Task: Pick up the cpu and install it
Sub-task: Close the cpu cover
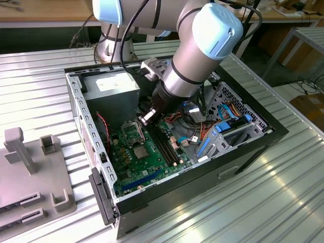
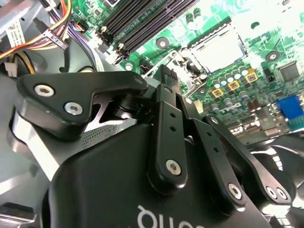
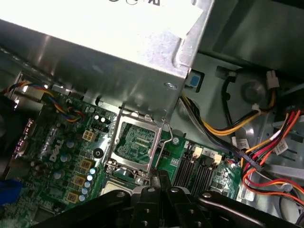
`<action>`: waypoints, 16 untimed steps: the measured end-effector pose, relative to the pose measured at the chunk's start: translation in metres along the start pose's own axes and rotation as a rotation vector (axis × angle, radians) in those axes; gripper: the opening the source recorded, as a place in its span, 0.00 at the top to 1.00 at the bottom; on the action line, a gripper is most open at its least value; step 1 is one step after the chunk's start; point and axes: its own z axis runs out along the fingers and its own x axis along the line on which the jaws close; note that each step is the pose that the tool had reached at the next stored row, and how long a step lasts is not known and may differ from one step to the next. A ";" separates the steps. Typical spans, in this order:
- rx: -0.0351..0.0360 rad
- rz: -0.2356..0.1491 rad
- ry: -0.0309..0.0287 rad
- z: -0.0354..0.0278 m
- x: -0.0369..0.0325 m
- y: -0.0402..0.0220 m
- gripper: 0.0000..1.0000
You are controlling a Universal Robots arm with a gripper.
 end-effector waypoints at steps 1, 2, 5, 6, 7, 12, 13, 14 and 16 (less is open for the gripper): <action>0.0007 -0.010 0.0023 0.0002 -0.0007 -0.0003 0.89; 0.0016 -0.021 0.0046 0.0004 -0.0014 -0.0006 0.89; 0.0042 -0.060 0.0130 0.0018 -0.0032 -0.0016 0.89; 0.0051 -0.071 0.0152 0.0022 -0.0037 -0.0018 0.89; 0.0063 -0.085 0.0185 0.0024 -0.0042 -0.0021 0.89; 0.0070 -0.101 0.0216 0.0025 -0.0045 -0.0022 0.89; 0.0078 -0.112 0.0238 0.0025 -0.0047 -0.0023 0.89; 0.0087 -0.122 0.0262 0.0024 -0.0050 -0.0025 0.89; 0.0110 -0.154 0.0331 0.0025 -0.0058 -0.0028 0.89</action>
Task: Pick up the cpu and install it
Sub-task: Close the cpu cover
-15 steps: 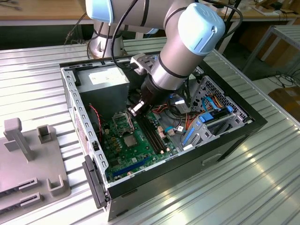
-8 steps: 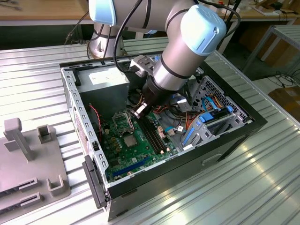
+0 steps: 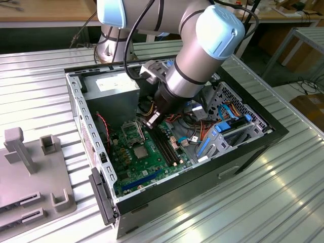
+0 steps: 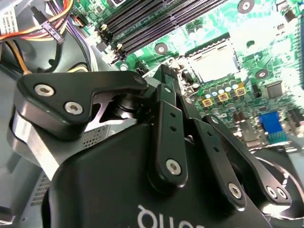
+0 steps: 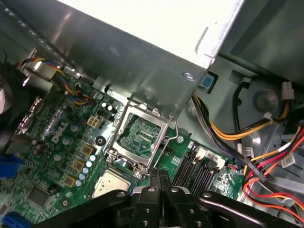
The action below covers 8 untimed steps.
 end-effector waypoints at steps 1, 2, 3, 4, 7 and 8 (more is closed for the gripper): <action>0.0013 -0.017 0.0038 0.0000 -0.0004 -0.0002 0.89; 0.0022 -0.031 0.0067 0.0000 -0.0008 -0.0005 0.89; 0.0032 -0.046 0.0099 0.0001 -0.0014 -0.0008 0.89; 0.0042 -0.059 0.0127 0.0001 -0.0019 -0.0012 0.89; 0.0062 -0.087 0.0187 0.0000 -0.0052 -0.0031 0.89; 0.0062 -0.089 0.0192 -0.0001 -0.0064 -0.0036 0.89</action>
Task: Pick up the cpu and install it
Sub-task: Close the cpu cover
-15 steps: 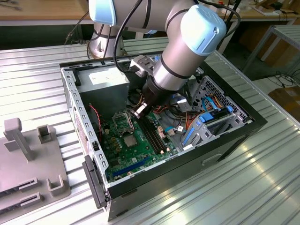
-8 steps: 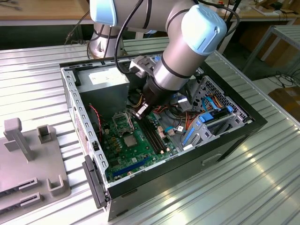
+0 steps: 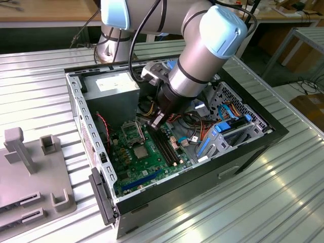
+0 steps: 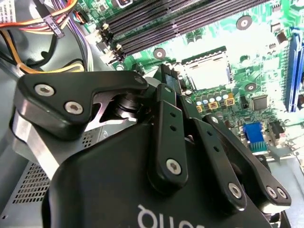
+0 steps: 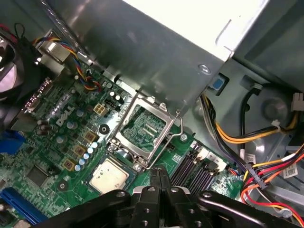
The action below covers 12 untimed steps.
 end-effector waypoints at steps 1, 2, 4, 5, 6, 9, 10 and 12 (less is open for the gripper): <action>0.0001 -0.001 0.0003 -0.0001 -0.0006 -0.0004 0.89; -0.0001 -0.002 0.0003 -0.0002 -0.0012 -0.0008 0.89; -0.0002 -0.006 0.0007 -0.0003 -0.0017 -0.0011 0.89; 0.0001 -0.011 0.0018 -0.0003 -0.0019 -0.0012 0.89; 0.0006 -0.018 0.0033 -0.0003 -0.0022 -0.0014 0.89; 0.0035 -0.057 0.0119 -0.0005 -0.0035 -0.0024 0.89; 0.0046 -0.074 0.0153 -0.0005 -0.0040 -0.0027 0.89; 0.0071 -0.109 0.0231 -0.0005 -0.0049 -0.0034 0.89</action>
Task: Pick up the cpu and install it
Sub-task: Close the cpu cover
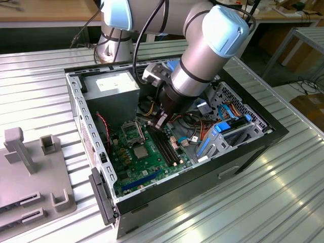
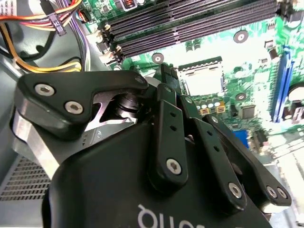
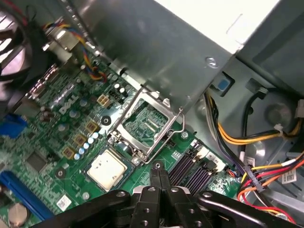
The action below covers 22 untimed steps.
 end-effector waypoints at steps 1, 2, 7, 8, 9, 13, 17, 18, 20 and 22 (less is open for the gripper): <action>0.0015 -0.020 0.0044 0.0000 -0.0005 -0.0005 0.89; 0.0024 -0.034 0.0072 0.0000 -0.0009 -0.0008 0.89; 0.0053 -0.080 0.0169 0.0000 -0.0021 -0.0020 0.89; 0.0053 -0.081 0.0170 -0.0001 -0.0021 -0.0020 0.89; 0.0052 -0.081 0.0170 -0.0001 -0.0021 -0.0020 0.89; 0.0052 -0.082 0.0170 0.0000 -0.0022 -0.0020 0.89; 0.0052 -0.082 0.0171 0.0000 -0.0021 -0.0020 0.89; 0.0053 -0.082 0.0171 0.0000 -0.0021 -0.0020 0.89; 0.0052 -0.082 0.0171 0.0000 -0.0022 -0.0020 0.89; 0.0053 -0.082 0.0172 0.0000 -0.0021 -0.0020 0.89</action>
